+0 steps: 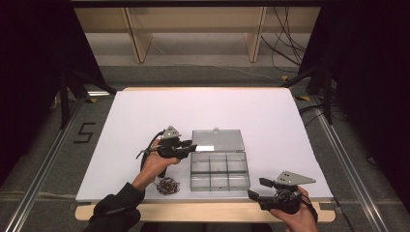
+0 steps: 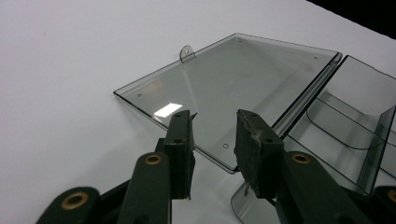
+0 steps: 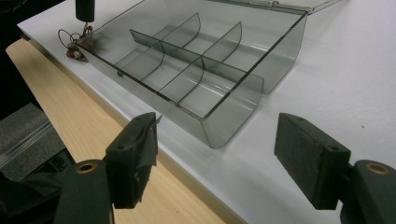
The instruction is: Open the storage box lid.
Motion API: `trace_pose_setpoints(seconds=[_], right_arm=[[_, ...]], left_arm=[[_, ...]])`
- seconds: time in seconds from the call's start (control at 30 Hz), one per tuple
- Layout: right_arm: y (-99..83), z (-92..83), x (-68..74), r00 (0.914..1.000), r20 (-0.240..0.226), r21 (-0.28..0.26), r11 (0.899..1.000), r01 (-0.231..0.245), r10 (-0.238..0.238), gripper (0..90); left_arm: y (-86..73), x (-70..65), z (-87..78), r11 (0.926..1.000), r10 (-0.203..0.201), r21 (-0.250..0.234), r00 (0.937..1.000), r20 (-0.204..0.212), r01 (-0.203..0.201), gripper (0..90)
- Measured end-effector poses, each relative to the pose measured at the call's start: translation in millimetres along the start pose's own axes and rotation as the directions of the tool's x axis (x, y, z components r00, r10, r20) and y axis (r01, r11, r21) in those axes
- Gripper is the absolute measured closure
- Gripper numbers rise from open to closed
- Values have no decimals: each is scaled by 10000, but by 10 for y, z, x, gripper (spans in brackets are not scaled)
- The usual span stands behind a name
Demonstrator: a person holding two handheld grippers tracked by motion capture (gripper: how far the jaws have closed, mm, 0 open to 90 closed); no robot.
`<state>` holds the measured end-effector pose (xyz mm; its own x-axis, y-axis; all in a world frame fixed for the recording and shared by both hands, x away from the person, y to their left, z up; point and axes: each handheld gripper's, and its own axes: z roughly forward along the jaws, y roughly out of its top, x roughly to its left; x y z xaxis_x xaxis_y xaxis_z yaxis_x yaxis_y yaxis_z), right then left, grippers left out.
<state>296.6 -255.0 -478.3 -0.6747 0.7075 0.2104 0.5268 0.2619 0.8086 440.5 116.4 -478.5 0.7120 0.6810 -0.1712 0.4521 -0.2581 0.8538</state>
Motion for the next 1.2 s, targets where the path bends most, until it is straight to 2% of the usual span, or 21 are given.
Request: trace_pose_setpoints(seconds=[0.03,0.07,0.17,0.23,0.37,0.6,0.8,0.9,1.0,1.2], right_arm=[[0,0,0,10000,0,0,10000,0,0,311],[-6,15,-7,10000,45,-72,10000,51,-51,311],[-1,5,6,9999,-122,31,10000,-87,87,311],[-4,14,-9,10000,50,-73,9999,77,-77,311],[-2,4,-3,10000,33,-62,10000,30,-30,311],[0,3,-6,10000,61,59,10000,-45,45,311],[-1,2,-2,10000,61,74,10000,-65,65,311],[-1,-3,-6,10000,2,11,10000,24,-24,311],[1,1,-5,10000,71,55,10000,-37,37,311],[2,3,-3,10000,58,44,10000,-41,40,311]], left_arm=[[0,0,0,10000,0,0,10000,0,0,658],[2,8,-20,9999,-170,-3,9998,-56,170,657],[14,23,-42,9999,-144,-62,9999,-40,143,655],[23,14,-57,9997,-238,-112,9997,-46,237,653],[58,-44,-109,10000,-17,18,10000,-21,17,637],[92,-149,-247,9999,65,111,9999,135,-66,595],[94,-162,-332,9996,126,251,9999,24,-127,560],[85,-161,-380,9988,390,310,9992,-11,-389,544],[52,-163,-447,9990,195,416,9998,-101,-190,532],[-15,-153,-574,9965,335,777,9992,-233,-316,500]])
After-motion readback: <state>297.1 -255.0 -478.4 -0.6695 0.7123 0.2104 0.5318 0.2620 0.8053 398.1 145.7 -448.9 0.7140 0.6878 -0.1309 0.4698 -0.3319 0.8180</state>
